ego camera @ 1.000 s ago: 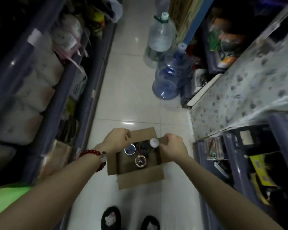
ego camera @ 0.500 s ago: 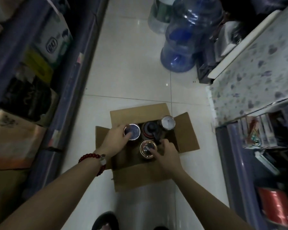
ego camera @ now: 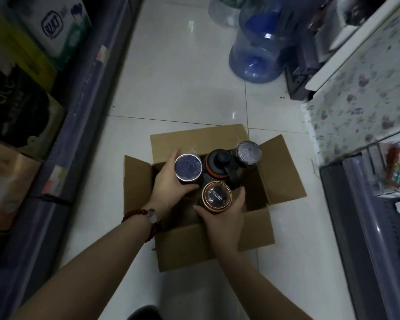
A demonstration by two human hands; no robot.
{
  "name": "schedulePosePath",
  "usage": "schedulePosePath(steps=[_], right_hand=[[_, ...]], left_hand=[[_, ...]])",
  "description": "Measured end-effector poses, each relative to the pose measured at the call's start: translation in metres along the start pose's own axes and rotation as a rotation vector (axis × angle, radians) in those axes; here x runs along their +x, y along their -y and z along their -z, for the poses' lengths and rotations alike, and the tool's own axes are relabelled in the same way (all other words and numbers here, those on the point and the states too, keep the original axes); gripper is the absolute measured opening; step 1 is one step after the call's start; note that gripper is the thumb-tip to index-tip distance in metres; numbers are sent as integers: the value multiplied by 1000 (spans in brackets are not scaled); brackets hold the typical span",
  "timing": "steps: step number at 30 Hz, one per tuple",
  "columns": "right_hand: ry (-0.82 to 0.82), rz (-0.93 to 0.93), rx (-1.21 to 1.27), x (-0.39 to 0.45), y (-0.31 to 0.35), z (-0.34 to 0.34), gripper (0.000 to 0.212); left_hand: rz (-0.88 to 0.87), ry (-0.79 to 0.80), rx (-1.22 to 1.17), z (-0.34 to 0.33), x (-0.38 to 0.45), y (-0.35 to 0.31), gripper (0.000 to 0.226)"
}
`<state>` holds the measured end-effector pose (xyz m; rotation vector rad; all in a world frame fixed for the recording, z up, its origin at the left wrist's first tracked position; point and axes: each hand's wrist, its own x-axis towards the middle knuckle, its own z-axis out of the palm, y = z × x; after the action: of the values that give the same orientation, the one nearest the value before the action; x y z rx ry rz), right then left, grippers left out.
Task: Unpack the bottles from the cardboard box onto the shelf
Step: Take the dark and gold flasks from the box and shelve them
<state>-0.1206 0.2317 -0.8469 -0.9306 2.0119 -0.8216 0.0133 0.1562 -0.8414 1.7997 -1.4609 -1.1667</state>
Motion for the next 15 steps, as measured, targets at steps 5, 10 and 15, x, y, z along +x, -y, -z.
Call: schedulePosePath(steps=[5, 10, 15], right_hand=[[-86, 34, -79, 5, 0, -9, 77], [30, 23, 22, -1, 15, 20, 71], [-13, -2, 79, -23, 70, 61, 74]], left_hand=[[-34, -81, -25, -1, -2, 2, 74], [-8, -111, -26, 14, -14, -17, 73], [12, -133, -43, 45, -41, -67, 73]])
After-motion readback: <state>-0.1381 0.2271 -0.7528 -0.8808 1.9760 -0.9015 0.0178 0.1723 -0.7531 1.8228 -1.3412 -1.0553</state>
